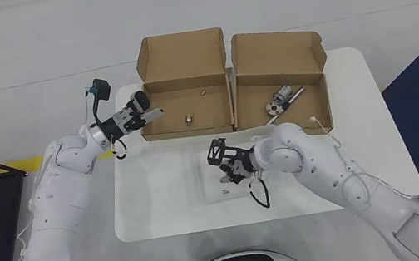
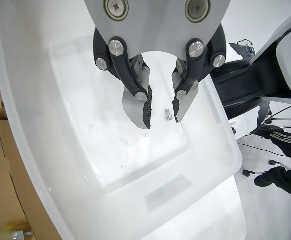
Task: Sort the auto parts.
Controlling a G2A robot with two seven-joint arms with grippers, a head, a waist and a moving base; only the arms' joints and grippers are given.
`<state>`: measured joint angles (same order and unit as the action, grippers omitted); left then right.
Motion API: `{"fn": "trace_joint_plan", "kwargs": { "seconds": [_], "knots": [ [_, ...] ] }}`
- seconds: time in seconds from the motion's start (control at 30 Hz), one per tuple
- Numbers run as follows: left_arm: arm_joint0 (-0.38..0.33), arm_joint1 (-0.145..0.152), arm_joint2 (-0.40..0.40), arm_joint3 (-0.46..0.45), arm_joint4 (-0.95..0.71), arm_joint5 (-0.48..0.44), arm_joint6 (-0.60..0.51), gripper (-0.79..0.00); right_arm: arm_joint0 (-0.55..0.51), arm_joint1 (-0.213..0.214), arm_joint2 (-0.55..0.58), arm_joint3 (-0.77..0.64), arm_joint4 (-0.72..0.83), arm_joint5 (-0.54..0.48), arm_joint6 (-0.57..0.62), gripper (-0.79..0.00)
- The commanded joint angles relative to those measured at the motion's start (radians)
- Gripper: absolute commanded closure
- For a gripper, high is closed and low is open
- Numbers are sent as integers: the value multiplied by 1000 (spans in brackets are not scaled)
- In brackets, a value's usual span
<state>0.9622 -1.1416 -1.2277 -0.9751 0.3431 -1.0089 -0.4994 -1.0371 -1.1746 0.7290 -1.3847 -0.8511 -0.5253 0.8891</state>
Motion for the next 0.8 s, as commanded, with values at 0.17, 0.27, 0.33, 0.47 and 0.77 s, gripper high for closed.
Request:
{"fn": "trace_joint_plan", "kwargs": {
  "seconds": [0.17, 0.27, 0.33, 0.47, 0.77],
  "knots": [
    [0, 0, 0, 0, 0, 0, 0, -785, 61, -31, -73, 84, -21, 9, 32, -102],
    [0, 0, 0, 0, 0, 0, 0, -785, 80, -45, -105, 113, -42, 9, 30, -123],
    [0, 0, 0, 0, 0, 0, 0, -785, 91, -54, -126, 128, -55, 9, 29, -139],
    [0, 0, 0, 0, 0, 0, 0, -785, 111, -72, -163, 155, -79, 2, 31, -145],
    [0, 0, 0, 0, 0, 0, 0, -785, 143, -105, -217, 212, -100, -13, 36, -179]
  ]
}}
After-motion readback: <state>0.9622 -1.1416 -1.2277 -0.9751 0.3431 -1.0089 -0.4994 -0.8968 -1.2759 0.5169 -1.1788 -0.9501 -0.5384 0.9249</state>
